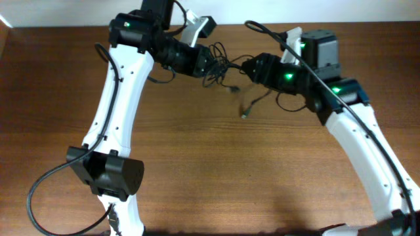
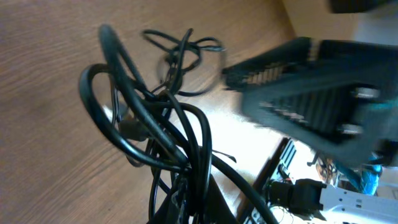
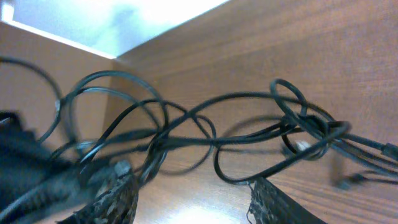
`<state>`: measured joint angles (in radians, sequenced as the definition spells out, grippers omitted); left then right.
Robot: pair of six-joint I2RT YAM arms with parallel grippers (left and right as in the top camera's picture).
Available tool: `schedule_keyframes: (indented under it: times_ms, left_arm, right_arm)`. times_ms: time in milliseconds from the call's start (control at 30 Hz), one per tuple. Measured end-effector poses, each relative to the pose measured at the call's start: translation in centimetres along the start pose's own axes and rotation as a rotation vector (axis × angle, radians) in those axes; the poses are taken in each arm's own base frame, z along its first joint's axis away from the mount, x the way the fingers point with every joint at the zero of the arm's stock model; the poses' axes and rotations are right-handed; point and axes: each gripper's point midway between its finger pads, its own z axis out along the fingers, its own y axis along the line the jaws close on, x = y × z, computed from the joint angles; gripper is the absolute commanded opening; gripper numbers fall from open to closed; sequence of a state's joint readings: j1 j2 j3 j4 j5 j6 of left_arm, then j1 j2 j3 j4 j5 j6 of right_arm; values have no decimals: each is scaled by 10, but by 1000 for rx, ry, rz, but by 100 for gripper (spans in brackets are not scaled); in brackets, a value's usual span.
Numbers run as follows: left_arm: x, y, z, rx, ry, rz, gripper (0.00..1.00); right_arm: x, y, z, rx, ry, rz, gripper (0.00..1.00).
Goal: Untangle cables
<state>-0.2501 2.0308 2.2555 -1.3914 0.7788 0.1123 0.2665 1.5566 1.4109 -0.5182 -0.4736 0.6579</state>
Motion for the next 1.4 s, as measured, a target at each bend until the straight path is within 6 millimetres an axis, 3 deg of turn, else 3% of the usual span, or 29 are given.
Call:
schedule_keyframes:
  times_ms: [100, 200, 467, 700, 867, 1000, 1033, 1067, 1200, 1300, 1400]
  left_arm:
    - [1, -4, 3, 5, 7, 8, 0]
    - [0, -4, 3, 5, 5, 9, 0]
    - [-1, -4, 3, 5, 1, 13, 0]
    - [-2, -3, 3, -2, -2, 17, 0]
    - [-4, -3, 4, -1, -11, 27, 0]
    - [-10, -16, 1, 88, -38, 38, 0]
    - [-13, -16, -5, 103, -54, 34, 0]
    - [-18, -9, -17, 104, -85, 24, 0]
    - [-31, 4, -48, 80, -162, -7, 0]
    - [-36, 16, -66, 59, -203, -33, 0]
    - [-32, 39, -70, -53, -195, -90, 0]
  right_arm:
    - [4, -15, 26, 41, 19, 72, 46]
    - [6, -28, 38, 73, 31, 103, 46]
    - [1, -47, 37, 173, -13, 132, 46]
    - [33, -78, 34, 306, 95, 197, 46]
    - [39, -96, 31, 396, 102, 208, 46]
    - [46, -119, 42, 478, 122, 210, 46]
    - [50, -133, 39, 536, 128, 218, 44]
    - [51, -141, 36, 564, 134, 224, 34]
    - [42, -141, 23, 514, 176, 201, 6]
    - [30, -126, 9, 337, 228, 160, 4]
    - [26, -115, -19, 235, 270, 142, 4]
